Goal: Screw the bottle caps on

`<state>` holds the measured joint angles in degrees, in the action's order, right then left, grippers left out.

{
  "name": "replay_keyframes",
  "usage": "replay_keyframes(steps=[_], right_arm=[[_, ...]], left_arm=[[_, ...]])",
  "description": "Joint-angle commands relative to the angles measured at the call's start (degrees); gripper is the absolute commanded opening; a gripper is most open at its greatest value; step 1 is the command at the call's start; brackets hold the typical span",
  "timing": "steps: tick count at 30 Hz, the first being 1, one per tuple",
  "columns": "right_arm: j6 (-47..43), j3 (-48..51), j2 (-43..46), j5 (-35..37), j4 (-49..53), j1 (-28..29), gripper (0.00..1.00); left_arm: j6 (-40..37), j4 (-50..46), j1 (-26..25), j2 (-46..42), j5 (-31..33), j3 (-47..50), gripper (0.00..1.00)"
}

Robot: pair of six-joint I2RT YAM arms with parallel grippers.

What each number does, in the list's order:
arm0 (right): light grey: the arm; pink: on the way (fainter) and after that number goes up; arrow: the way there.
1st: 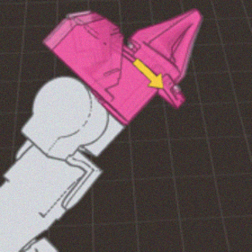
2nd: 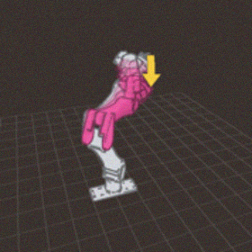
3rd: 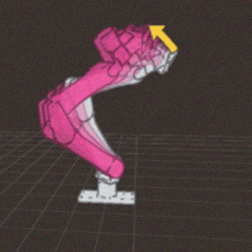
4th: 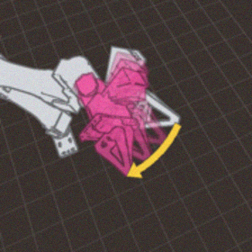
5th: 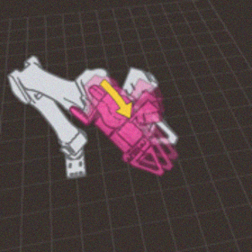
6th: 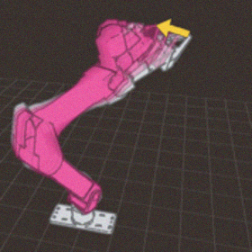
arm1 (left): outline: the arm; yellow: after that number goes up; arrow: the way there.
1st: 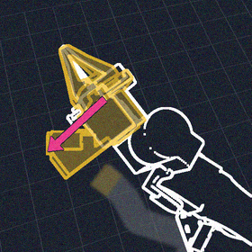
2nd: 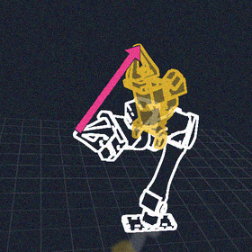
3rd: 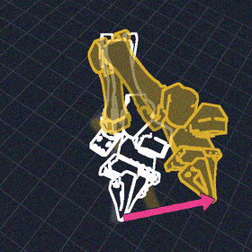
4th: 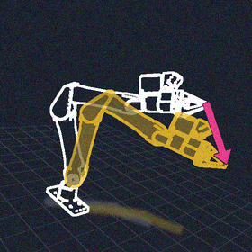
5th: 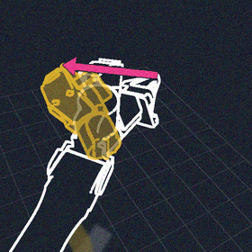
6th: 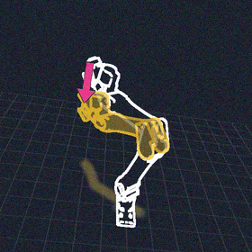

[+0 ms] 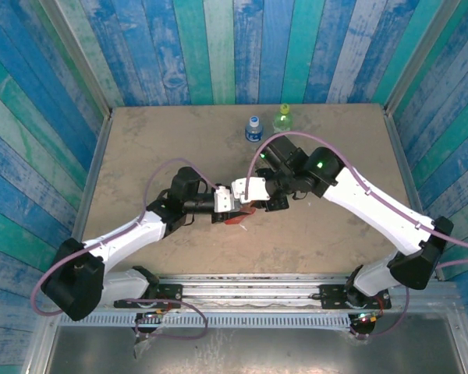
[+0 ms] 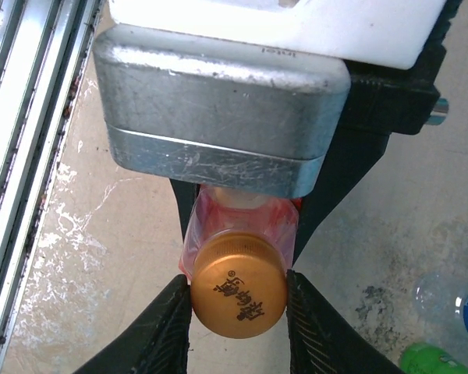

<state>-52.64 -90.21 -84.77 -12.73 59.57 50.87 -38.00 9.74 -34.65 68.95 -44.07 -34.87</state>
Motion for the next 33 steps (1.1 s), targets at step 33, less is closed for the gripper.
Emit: replay_keyframes(steps=[33], right_arm=[[79.1,11.2,-0.6,7.4,-12.5,1.1,0.11]], left_arm=[[4.1,3.8,0.2,-1.1,8.5,-1.0,0.47]])
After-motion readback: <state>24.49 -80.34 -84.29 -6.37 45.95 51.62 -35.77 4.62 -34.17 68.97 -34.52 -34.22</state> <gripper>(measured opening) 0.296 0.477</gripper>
